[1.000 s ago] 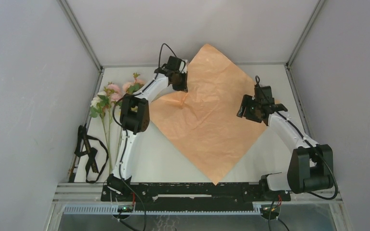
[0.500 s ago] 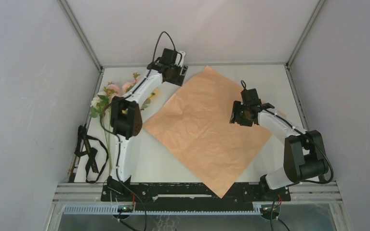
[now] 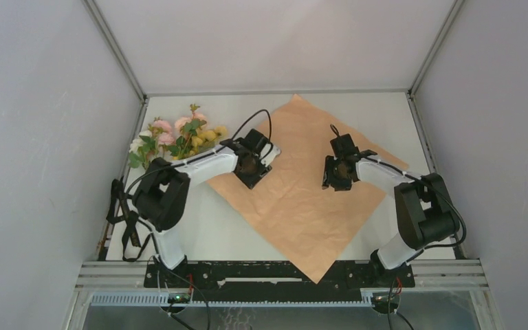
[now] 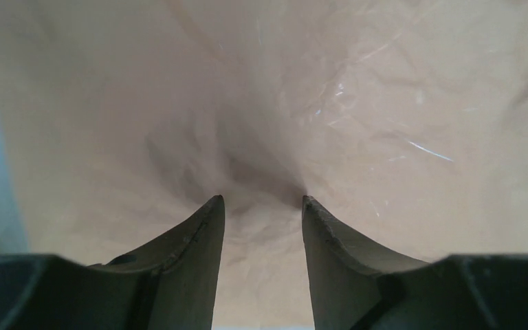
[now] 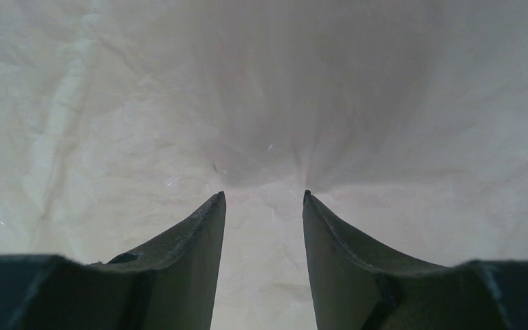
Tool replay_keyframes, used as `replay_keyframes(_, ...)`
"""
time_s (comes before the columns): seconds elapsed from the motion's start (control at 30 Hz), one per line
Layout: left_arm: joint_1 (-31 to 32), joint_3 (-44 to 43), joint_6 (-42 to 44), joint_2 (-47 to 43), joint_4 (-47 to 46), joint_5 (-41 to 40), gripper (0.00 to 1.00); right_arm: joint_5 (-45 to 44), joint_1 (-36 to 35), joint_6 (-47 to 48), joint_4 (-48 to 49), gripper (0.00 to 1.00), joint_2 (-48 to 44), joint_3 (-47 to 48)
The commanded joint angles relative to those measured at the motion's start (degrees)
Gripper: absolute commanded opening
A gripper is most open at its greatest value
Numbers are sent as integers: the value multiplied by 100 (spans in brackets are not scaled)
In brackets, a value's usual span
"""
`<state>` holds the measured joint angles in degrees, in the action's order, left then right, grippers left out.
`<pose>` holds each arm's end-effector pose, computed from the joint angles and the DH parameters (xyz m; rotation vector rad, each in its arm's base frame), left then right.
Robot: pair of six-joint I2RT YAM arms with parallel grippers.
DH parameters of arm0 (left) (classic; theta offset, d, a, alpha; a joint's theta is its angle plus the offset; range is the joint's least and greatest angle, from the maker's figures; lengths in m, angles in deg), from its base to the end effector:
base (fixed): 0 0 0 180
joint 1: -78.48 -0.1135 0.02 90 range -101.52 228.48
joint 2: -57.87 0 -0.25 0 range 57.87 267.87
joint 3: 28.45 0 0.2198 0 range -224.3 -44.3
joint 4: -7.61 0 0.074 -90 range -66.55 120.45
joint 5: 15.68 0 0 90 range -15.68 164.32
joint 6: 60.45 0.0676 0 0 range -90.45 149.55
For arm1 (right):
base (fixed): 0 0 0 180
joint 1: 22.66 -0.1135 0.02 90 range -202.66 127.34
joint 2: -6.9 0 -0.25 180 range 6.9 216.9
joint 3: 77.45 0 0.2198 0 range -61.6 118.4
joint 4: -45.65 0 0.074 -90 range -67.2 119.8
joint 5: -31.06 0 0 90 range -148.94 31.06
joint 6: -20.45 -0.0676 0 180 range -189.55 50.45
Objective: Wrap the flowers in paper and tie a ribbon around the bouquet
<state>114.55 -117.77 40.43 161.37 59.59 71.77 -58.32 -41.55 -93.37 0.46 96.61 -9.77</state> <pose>0.2836 -0.2029 0.1733 1.0738 2.5048 -0.0663 0.2621 0.0905 0.1505 0.1160 2.7646 0.2169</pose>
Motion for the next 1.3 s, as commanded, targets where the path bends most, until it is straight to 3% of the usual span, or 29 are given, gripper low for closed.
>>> replay_keyframes(0.0, -99, 53, 267, 193, -182, -416, 49, 91, 22, -124, 242, 54, 129, 2)
replay_keyframes(0.17, -190, -65, 312, -180, 116, -361, 50, -38, 44, -54, 122, 53, -57, 2)
replay_keyframes(0.33, -873, -120, 247, -1360, 627, 535, 66, -62, 15, 42, 44, 53, -745, 2)
replay_keyframes(0.43, -1845, 62, 130, -2071, 704, 819, 71, -62, -77, 38, 34, 54, -1277, 2)
replay_keyframes(0.6, -4090, 811, -245, -2908, -101, 616, 67, -607, -301, -110, -1, 51, -1952, 2)
replay_keyframes(0.73, -5599, 1060, -379, -2552, -451, 460, 51, -665, -411, -234, 69, 50, -2104, 2)
replay_keyframes(0.83, -6265, 1002, -478, -1871, -623, 374, 47, -643, -475, -314, 102, 50, -2092, 2)
replay_keyframes(1.03, -6460, 684, -333, -762, -566, 485, 51, -768, -622, -376, 3, 49, -2076, 2)
replay_keyframes(1.27, -6453, 466, -438, -173, -539, 801, 44, -931, -655, -396, -144, 49, -2193, 2)
